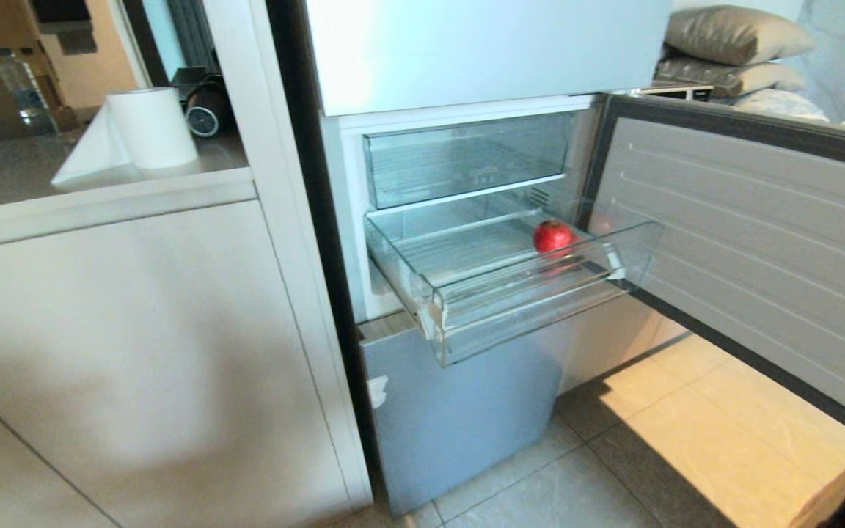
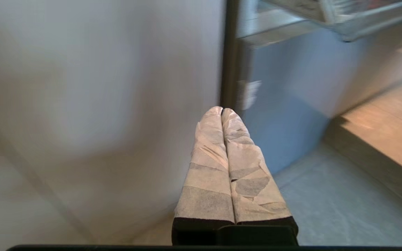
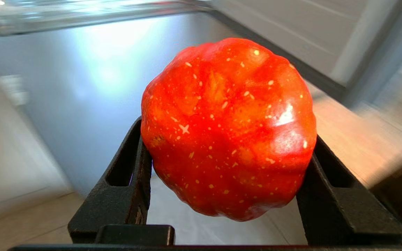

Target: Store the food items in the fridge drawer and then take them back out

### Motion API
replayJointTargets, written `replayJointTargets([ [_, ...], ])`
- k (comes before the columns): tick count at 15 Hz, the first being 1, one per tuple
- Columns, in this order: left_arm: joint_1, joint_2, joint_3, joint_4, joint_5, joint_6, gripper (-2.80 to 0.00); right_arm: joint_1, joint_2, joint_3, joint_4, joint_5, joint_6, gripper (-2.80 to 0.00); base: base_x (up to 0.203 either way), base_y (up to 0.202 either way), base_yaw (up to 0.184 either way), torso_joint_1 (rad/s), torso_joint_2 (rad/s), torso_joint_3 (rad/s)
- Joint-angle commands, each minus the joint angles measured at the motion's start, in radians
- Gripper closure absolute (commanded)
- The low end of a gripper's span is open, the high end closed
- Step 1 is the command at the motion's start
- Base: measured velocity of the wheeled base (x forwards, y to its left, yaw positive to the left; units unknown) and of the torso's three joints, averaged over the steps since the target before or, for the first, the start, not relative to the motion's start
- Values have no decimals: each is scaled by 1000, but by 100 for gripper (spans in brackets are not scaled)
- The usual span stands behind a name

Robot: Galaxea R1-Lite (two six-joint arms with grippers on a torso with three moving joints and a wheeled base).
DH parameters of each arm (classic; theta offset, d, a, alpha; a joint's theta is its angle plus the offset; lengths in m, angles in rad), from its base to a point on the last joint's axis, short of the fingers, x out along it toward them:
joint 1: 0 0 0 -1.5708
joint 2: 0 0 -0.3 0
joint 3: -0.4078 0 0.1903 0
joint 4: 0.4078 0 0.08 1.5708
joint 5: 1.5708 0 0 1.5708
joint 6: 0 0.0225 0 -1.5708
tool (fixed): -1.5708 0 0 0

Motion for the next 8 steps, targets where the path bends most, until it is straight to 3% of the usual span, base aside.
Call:
replayJointTargets([
  [1,0,0,2,-2,0,0,0,0,2,0,0,-1,3,0,-4,7,-169,2,2,-7],
  [5,0,0,2,-1,0,0,0,0,2,0,0,7,-43,0,-1,8,-158,2,2,5],
  [8,0,0,2,-1,0,0,0,-7,124,-92,-8,-41,-17,0,-1,1,-24,1,2,2],
])
